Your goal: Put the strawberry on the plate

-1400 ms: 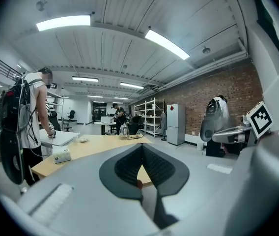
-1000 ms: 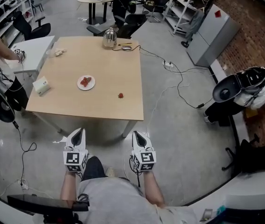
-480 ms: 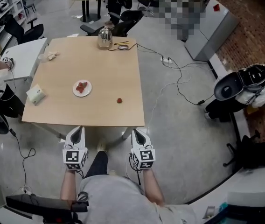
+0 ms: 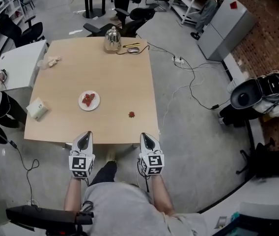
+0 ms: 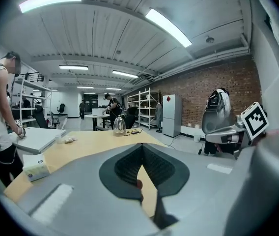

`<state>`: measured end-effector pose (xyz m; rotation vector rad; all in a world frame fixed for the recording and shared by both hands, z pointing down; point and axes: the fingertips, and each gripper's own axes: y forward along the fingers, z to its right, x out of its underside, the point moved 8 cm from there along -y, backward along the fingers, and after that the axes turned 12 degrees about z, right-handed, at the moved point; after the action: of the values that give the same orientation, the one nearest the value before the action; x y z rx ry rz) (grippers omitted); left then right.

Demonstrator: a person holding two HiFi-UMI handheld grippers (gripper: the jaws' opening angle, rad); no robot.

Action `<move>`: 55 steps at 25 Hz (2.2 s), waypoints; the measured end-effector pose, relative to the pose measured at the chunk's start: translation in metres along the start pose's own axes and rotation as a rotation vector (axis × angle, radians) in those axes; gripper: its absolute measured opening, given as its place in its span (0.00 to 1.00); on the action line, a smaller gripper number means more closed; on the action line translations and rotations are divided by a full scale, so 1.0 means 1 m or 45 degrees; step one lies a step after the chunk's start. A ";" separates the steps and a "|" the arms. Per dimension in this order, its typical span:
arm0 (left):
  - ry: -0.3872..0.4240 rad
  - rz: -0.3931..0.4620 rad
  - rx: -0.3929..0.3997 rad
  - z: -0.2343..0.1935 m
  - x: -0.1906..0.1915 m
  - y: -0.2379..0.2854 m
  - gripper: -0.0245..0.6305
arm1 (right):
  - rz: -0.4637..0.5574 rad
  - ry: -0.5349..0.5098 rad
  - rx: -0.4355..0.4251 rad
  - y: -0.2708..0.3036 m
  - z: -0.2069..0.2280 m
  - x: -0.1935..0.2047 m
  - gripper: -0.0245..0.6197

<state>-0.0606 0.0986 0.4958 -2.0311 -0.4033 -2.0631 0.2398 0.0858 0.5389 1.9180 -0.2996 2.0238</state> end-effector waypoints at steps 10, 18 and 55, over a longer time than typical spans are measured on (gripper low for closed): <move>-0.044 -0.089 0.019 -0.038 0.023 0.045 0.07 | -0.102 -0.013 0.044 0.057 0.010 0.020 0.05; -0.070 -0.164 0.056 -0.053 0.042 0.069 0.07 | -0.194 -0.022 0.059 0.094 0.020 0.046 0.05; -0.135 -0.311 0.122 -0.095 0.078 0.126 0.07 | -0.547 0.066 0.177 0.184 0.049 0.152 0.23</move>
<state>-0.1084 -0.0496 0.5784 -2.1311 -0.7896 -2.0264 0.2096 -0.0878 0.7074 1.8110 0.2542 1.8366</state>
